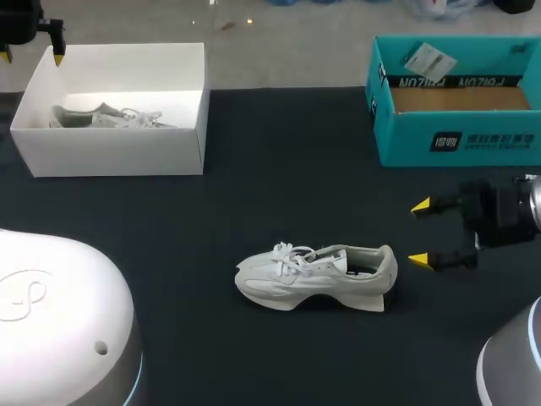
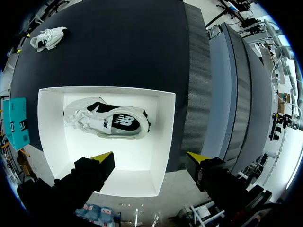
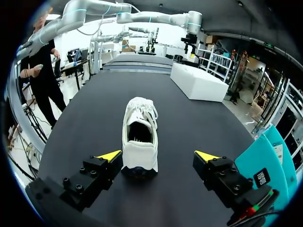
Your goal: Take the shoe out of the shoebox, open the shoe tongue, remove and reinsert the insole, then place the shoe into the shoebox
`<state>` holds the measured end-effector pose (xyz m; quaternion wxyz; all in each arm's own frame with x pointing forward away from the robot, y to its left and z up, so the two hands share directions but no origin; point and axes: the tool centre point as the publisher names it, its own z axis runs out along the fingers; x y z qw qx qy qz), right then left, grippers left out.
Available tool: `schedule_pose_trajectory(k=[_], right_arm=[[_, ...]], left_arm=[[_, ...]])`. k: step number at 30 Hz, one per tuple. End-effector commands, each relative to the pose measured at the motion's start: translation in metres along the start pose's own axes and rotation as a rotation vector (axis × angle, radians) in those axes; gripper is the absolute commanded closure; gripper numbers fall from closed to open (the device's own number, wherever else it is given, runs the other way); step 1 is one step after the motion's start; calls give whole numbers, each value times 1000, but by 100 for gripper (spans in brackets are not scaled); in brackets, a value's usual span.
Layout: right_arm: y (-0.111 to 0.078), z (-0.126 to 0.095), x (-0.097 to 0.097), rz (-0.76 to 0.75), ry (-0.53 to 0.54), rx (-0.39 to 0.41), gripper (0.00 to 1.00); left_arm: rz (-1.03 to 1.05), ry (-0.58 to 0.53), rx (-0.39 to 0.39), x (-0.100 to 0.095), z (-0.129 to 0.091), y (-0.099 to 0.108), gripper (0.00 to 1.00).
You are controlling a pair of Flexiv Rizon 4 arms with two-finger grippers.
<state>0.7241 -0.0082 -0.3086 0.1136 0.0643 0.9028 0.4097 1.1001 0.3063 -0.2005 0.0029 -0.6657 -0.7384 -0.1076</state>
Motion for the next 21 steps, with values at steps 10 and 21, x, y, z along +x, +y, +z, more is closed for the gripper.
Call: schedule_pose_trajectory(k=[10,21], right_arm=[[-43,32,5,6,88,66,0],[-47,63,20,-7,145,77,0]], left_arm=[[-1,2,0,0,0,0,0],[-1,2,0,0,0,0,0]])
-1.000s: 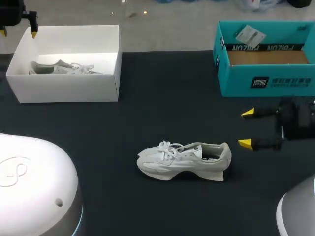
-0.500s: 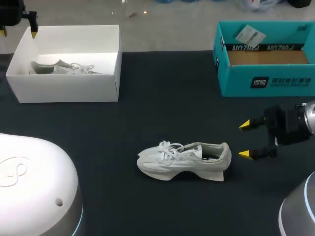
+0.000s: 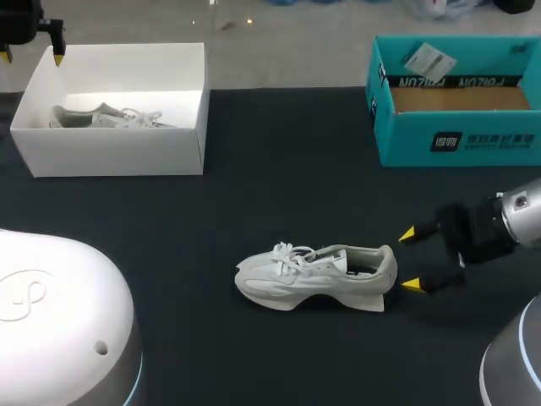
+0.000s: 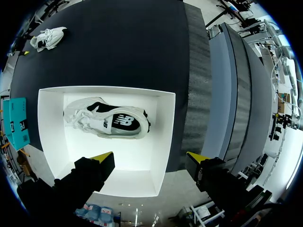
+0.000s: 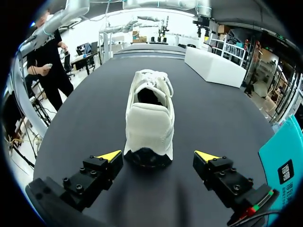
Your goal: Take the shoe out of the shoebox, open the shoe tongue, remove and reinsert the insole, then place the shoe into the shoebox
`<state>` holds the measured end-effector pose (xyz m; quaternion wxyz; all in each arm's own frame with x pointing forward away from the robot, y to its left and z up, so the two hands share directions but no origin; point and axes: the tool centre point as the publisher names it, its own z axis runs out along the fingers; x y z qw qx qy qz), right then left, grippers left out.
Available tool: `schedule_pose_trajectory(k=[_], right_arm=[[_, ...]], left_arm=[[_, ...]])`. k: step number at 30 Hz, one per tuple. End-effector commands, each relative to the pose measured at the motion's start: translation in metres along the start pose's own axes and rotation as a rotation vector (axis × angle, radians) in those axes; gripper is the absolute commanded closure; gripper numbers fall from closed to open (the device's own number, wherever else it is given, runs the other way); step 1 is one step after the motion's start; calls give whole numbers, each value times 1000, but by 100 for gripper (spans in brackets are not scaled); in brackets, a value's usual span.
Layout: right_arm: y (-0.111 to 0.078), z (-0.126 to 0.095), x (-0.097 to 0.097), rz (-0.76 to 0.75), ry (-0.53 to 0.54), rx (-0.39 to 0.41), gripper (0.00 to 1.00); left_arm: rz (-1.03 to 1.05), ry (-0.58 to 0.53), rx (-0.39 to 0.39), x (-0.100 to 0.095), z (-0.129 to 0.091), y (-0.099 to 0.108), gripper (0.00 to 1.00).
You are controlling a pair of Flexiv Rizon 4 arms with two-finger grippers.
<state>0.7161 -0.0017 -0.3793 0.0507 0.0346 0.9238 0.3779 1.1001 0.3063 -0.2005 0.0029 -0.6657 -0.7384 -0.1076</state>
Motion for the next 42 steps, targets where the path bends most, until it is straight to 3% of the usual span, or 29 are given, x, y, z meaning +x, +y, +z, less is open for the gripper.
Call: schedule_pose_trajectory(k=[1,18,31,42], right_arm=[[5,17,-2,7,10,-5,0],[10,46,19,27,60,-36,0],[11,73,18,34,74,-40,0],[11,81,13,22,90,-28,0]], left_arm=[[-1,2,0,0,0,0,0],[-1,2,0,0,0,0,0],[-1,2,0,0,0,0,0],[-1,2,0,0,0,0,0]])
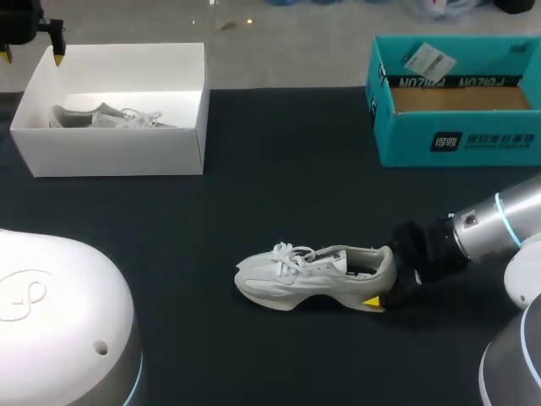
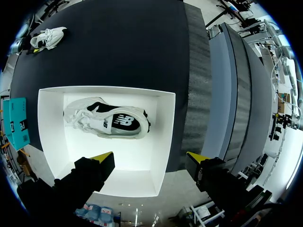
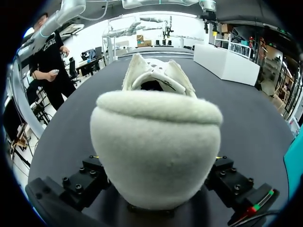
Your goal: Take the shoe out of the shoebox, open the shoe tongue, remove and reinsert the insole, then place the shoe into the shoebox
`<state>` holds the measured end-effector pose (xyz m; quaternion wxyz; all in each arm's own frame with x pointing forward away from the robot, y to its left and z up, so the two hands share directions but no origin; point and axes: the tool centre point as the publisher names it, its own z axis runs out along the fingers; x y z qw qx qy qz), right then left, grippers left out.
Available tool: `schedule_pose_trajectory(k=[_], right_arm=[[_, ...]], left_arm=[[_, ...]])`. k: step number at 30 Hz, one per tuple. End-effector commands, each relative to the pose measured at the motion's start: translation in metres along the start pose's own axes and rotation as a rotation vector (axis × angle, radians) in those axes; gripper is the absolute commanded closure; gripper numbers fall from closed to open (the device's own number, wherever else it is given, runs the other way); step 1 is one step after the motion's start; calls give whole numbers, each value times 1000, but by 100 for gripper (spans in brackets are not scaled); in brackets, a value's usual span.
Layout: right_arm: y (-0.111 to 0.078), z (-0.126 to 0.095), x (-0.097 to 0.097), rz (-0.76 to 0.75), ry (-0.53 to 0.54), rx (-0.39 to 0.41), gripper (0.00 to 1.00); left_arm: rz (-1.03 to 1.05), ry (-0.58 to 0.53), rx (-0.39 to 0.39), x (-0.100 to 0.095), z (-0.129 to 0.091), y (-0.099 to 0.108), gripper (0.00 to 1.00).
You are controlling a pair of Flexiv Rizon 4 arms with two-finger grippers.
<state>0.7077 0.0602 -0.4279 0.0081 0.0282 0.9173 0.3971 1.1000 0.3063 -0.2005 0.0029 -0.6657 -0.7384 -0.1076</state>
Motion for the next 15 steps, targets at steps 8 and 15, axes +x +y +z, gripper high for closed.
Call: schedule_pose_trajectory(k=[8,15], right_arm=[[0,5,-3,-14,19,26,100],[0,5,-3,-14,19,26,100]], left_arm=[[-1,2,0,0,0,0,0],[-1,2,0,0,0,0,0]])
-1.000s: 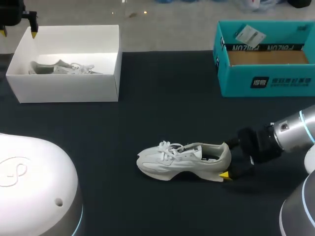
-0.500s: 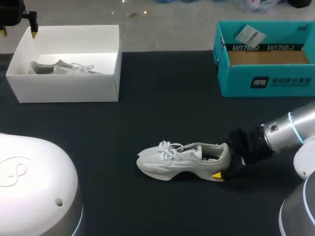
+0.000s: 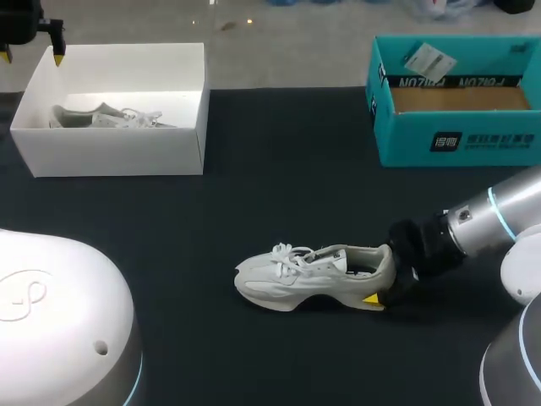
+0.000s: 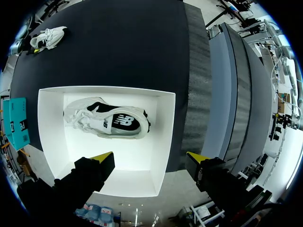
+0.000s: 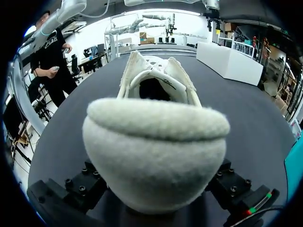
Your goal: Take the shoe out of the shoebox, open the shoe tongue, remove and reinsert the insole, then place the shoe into the shoebox
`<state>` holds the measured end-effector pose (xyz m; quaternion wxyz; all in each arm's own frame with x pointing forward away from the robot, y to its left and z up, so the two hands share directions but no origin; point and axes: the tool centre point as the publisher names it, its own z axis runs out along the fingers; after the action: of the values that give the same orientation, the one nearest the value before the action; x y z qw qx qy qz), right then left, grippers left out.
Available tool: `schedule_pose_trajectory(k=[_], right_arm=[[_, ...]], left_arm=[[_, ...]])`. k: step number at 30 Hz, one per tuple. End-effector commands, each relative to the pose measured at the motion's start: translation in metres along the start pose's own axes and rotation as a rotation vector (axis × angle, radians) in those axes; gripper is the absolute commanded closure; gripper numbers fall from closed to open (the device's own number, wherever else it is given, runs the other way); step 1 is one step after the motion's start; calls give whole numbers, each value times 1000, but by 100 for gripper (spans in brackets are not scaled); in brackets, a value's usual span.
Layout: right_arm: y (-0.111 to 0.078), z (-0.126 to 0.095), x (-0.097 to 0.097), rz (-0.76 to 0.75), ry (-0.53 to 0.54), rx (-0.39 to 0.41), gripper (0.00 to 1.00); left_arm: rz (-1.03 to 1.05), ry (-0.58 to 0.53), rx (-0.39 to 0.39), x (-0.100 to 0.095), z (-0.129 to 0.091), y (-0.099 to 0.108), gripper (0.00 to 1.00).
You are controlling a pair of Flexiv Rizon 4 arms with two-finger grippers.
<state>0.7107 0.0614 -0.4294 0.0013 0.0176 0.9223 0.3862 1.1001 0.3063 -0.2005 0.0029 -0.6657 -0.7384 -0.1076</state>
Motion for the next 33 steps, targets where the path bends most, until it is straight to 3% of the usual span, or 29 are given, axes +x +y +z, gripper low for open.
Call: schedule_pose_trajectory(k=[1,29,33], right_arm=[[0,3,0,0,-1,2,100],[0,3,0,0,-1,2,100],[0,3,0,0,-1,2,100]], left_arm=[[-1,2,0,0,0,0,0],[-1,2,0,0,0,0,0],[-159,25,31,0,-9,-19,0]])
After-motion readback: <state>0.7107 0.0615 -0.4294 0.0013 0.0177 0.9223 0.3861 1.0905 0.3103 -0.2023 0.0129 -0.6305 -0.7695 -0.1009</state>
